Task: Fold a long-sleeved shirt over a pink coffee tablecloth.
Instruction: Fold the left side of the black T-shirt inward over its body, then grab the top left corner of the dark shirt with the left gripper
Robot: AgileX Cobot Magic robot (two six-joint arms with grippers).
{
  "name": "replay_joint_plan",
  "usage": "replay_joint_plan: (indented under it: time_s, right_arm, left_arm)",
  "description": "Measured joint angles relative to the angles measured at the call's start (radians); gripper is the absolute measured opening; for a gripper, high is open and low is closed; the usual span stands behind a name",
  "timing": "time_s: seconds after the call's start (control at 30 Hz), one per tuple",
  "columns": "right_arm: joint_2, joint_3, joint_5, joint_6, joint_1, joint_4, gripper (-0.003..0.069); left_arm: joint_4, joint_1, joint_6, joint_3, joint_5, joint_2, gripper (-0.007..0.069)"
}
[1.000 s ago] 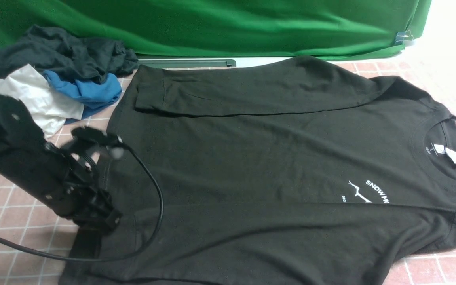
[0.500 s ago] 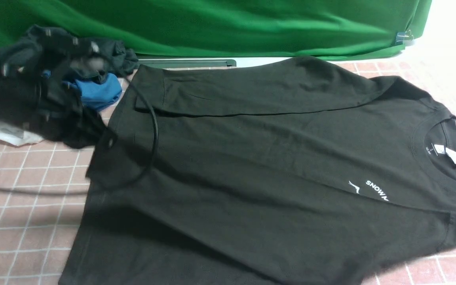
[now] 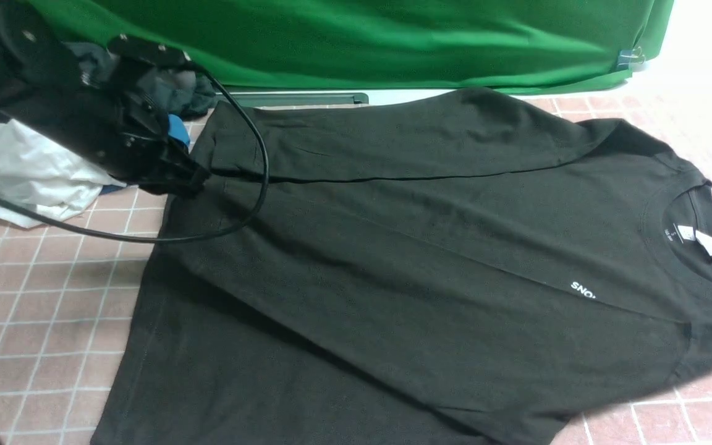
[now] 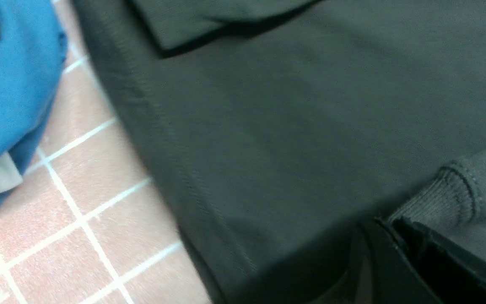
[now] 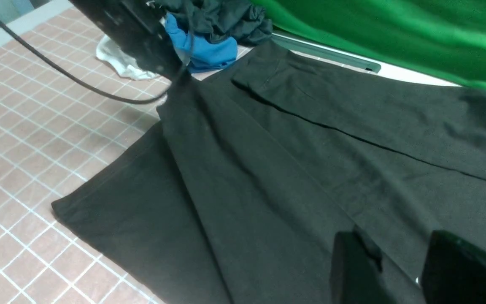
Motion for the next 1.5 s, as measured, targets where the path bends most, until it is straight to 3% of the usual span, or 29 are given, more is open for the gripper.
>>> replay_joint_plan:
  time_s: [0.1,0.3,0.4,0.47,0.57,0.73,0.83,0.97,1.2,1.5]
  right_arm:
    - [0.000,0.000,0.000,0.002,0.000,0.000,0.0227]
    - [0.000,0.000,-0.002,0.010,0.000,0.000,0.0241]
    - [0.000,0.000,-0.004,0.080,0.000,0.000,0.0257]
    - [0.000,0.000,-0.004,0.104,0.000,-0.002,0.0262]
    - [0.001,-0.003,-0.003,0.123,0.000,-0.030,0.0267]
    - [0.022,-0.056,0.038,0.168,0.000,-0.130,0.0269]
    - [0.033,-0.075,0.061,0.175,0.000,-0.149,0.0269]
    - [0.040,-0.078,0.075,0.179,0.000,-0.153,0.0269]
    - [0.039,-0.078,0.083,0.182,0.000,-0.157,0.0269]
    - [0.039,-0.078,0.083,0.185,0.000,-0.157,0.0269]
  left_arm:
    - [0.019,0.000,-0.012,-0.013,-0.024,0.058,0.0078]
    - [0.048,0.000,-0.029,-0.028,-0.054,0.094,0.0314]
    - [0.048,0.000,-0.048,-0.044,-0.046,0.076,0.0501]
    - [0.047,-0.010,-0.035,-0.046,-0.039,0.049,0.0540]
    - [0.049,-0.048,0.083,-0.048,-0.050,0.006,0.0496]
    - [0.057,-0.146,0.374,-0.050,-0.159,-0.006,0.0253]
    - [0.088,-0.163,0.470,-0.050,-0.229,0.033,0.0181]
    - [0.167,-0.156,0.514,-0.050,-0.283,0.102,0.0209]
    - [0.358,-0.148,0.508,-0.050,-0.453,0.225,0.0407]
    - [0.479,-0.149,0.482,-0.050,-0.560,0.297,0.0403]
